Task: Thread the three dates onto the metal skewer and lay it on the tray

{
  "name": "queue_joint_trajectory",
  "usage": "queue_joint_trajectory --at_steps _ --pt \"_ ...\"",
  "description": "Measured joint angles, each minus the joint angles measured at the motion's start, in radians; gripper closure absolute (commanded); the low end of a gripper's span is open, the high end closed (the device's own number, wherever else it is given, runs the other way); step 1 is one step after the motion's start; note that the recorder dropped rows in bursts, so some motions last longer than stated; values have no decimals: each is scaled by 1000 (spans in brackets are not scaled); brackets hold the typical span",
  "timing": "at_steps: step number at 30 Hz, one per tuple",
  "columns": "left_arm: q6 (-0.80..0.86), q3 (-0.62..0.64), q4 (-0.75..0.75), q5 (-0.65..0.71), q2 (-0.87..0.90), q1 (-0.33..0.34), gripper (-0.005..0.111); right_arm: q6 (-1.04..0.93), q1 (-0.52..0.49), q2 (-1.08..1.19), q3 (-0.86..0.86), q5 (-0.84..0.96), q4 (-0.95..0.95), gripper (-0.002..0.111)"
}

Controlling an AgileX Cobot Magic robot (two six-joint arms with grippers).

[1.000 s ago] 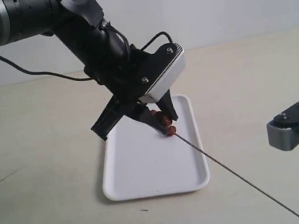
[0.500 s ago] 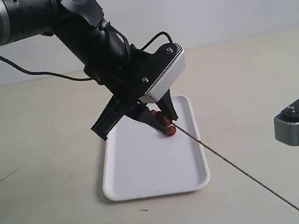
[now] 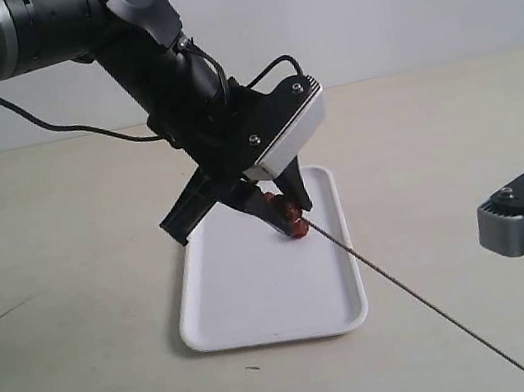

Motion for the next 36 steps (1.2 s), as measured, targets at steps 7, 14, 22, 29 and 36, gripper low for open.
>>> queue_joint_trajectory --at_steps 7,14,22,29,36 --pt "0 0 -24 -2 0 0 77 0 0 33 0 0 0 108" --pt "0 0 -28 -2 0 0 77 0 0 39 -4 0 0 108" --pt "0 0 -35 -2 0 0 77 0 0 39 -5 0 0 108" --pt "0 0 -41 -2 0 0 77 0 0 39 -5 0 0 108" --pt "0 0 -43 -2 0 0 77 15 0 39 -5 0 -25 108"
